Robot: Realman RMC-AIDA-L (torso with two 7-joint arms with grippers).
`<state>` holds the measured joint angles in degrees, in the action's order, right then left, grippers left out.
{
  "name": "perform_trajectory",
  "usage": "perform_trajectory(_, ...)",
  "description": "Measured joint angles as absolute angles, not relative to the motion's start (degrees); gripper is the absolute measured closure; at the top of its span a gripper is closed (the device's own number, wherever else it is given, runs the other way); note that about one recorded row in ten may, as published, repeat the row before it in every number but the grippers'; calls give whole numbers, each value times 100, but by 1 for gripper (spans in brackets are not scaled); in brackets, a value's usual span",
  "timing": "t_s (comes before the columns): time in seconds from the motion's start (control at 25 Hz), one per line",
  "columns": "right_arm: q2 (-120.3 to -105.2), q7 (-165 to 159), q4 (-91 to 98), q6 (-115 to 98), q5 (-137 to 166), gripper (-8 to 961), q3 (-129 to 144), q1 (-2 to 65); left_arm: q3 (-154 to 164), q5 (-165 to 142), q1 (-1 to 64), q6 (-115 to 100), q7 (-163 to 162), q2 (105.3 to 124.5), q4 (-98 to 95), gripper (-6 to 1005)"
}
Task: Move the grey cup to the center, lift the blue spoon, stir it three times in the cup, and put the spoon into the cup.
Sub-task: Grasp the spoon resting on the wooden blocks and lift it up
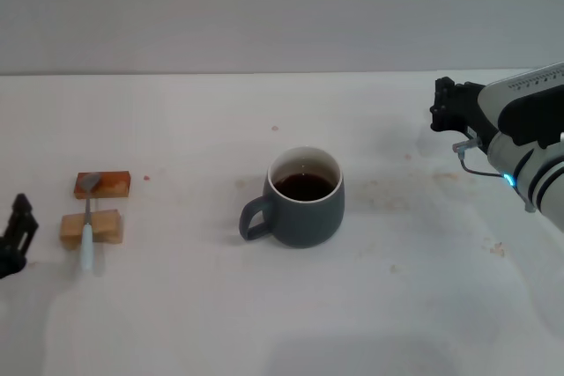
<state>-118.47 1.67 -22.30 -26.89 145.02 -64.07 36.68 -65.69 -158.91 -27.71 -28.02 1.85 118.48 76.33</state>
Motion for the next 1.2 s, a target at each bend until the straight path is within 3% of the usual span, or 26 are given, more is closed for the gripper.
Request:
perform_trajectory(0.44,-11847,167,-2241,-2693,14517,937,-6406,3690,-5248,-14269,-2628,-3888,1985,11856,7244,387)
perform_trajectory(0.88,-11847,167,-2241,-2730,14520,937,-6400,3667,-4467,-12679,-1711,-4708,2491,11823,6265,394)
perform_trajectory(1.2,-11848,167,-2263,-2743,14520,937,-6368,3602,-4406,-12526,-1538,-4812,2644,11850,6068,398)
